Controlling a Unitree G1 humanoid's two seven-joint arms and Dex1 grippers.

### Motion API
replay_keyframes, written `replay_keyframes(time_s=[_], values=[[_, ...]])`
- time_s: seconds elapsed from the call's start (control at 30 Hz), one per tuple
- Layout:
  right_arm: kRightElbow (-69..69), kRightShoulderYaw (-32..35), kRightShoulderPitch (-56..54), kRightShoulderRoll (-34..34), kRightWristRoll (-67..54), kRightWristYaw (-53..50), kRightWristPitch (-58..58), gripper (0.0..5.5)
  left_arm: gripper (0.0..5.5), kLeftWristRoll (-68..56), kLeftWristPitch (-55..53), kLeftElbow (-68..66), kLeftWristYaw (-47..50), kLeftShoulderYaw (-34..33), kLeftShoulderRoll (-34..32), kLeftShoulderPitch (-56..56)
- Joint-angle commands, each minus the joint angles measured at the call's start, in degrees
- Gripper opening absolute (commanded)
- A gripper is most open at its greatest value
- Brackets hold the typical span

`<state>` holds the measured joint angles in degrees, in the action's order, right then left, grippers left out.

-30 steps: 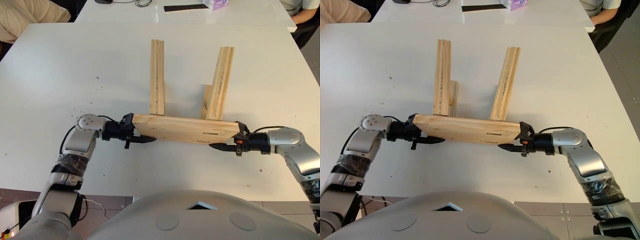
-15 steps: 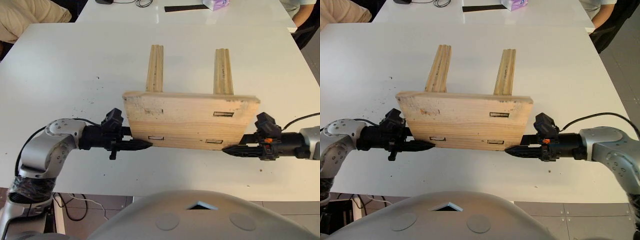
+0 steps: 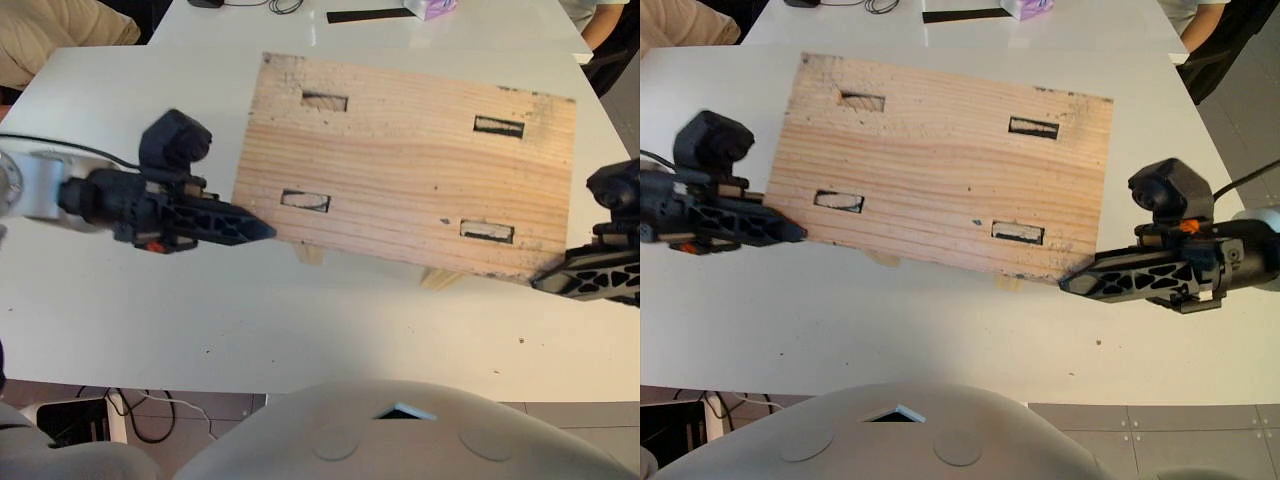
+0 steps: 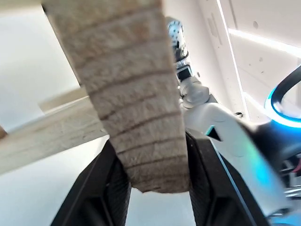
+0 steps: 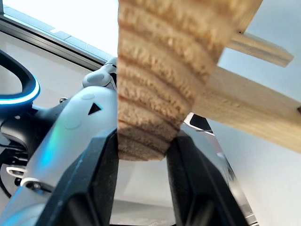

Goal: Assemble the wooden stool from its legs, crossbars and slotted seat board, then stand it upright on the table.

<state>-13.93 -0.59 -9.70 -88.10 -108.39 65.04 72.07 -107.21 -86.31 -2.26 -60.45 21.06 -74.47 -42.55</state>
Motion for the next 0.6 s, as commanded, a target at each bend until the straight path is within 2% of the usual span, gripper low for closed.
replay_keyframes(time_s=[0.03,0.1,0.2,0.33,0.53,0.6], values=[[2.53,-7.76,-10.24,6.90,-4.61,-11.83,0.58,1.54,1.67,-5.79,-6.15,-8.99,-2.35,16.60,-4.75,-11.24],[2.56,-8.97,-8.82,8.15,-4.61,-14.28,0.47,1.54,1.67,-5.79,-6.18,-9.75,-2.86,22.69,-6.02,-11.90],[2.59,-8.99,-5.53,9.08,-4.61,-15.50,0.64,1.54,1.67,-5.79,-6.13,-8.04,-1.12,25.57,-8.61,-9.97],[-2.55,-3.62,2.16,11.52,-4.61,-23.58,-5.04,1.54,1.67,-5.79,-1.58,-0.53,-0.73,23.73,-14.74,-1.62],[-6.12,1.44,10.25,13.20,-4.61,-25.69,-7.94,1.54,1.67,-5.79,6.20,5.75,1.07,17.64,-18.51,10.44],[-6.09,2.01,11.08,13.45,-4.61,-27.88,-8.40,2.01,1.67,-5.79,7.94,6.60,3.10,15.43,-18.66,14.30]])
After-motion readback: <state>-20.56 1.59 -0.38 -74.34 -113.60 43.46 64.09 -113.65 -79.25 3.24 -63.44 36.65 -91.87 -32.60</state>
